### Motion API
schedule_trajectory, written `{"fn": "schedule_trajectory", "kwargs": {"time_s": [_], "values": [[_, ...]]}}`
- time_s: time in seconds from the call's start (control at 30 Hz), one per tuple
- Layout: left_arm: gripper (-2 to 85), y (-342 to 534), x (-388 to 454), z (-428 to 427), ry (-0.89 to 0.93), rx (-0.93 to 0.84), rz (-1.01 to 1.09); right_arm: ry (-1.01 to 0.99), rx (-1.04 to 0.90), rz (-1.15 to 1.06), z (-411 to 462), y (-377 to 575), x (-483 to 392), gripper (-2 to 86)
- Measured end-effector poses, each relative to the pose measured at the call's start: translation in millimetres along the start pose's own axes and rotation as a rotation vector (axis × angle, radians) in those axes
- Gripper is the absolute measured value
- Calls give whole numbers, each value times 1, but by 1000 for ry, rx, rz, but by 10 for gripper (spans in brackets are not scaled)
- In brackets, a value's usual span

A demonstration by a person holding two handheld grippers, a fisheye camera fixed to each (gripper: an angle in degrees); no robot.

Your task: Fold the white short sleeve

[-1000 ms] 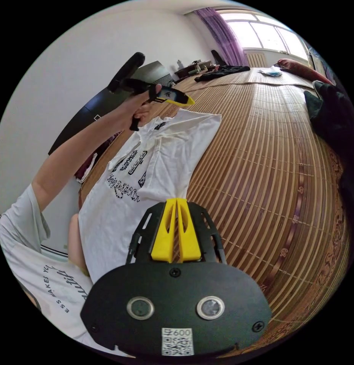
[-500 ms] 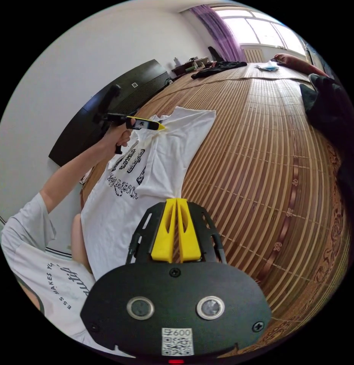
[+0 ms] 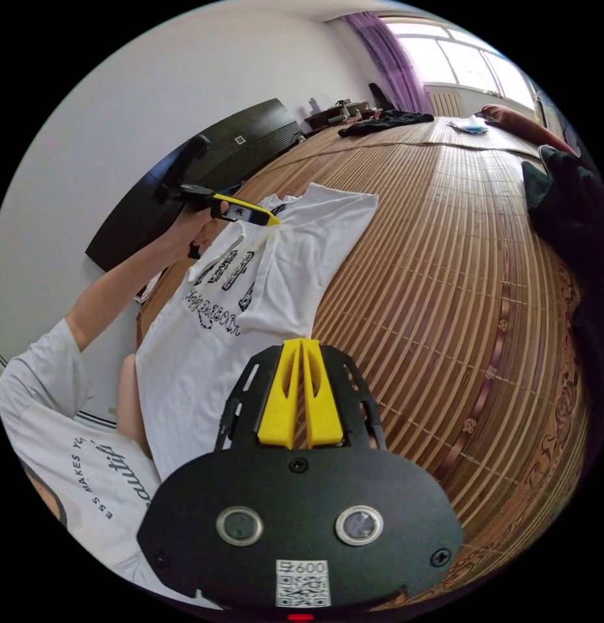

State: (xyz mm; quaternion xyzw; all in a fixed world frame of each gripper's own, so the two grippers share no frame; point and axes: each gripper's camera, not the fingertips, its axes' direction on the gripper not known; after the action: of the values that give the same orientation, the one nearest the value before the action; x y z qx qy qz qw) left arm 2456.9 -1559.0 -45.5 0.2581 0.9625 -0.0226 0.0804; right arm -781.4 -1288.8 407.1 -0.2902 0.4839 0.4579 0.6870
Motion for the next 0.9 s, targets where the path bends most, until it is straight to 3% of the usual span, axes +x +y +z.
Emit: {"fn": "schedule_trajectory", "kwargs": {"time_s": [0.07, 0.23, 0.37, 0.43, 0.5, 0.57, 0.7, 0.9], "values": [[23, 19, 50, 12, 65, 0, 63, -65, 61, 2, -17, 6, 7, -9], [27, 67, 180, 40, 195, -28, 251, 9, 58, 14, -15, 7, 3, -9], [16, 119, 258, 89, -86, -64, 402, -27, 166, 41, 10, -3, -15, -9], [12, 139, 273, 95, -88, 17, 420, 61, 52, 68, 30, -12, -20, -9], [9, 142, 290, 100, -98, -22, 442, 113, -6, 59, 41, -13, -24, -9], [5, 124, 317, 100, -196, -80, 451, 103, 3, 91, 41, -11, -19, -9], [4, 67, 349, 83, -333, 112, 407, 45, 17, 120, 39, -5, -6, -9], [4, -51, 372, 164, -282, -46, 327, 6, 14, 118, 38, 4, 4, -9]]}}
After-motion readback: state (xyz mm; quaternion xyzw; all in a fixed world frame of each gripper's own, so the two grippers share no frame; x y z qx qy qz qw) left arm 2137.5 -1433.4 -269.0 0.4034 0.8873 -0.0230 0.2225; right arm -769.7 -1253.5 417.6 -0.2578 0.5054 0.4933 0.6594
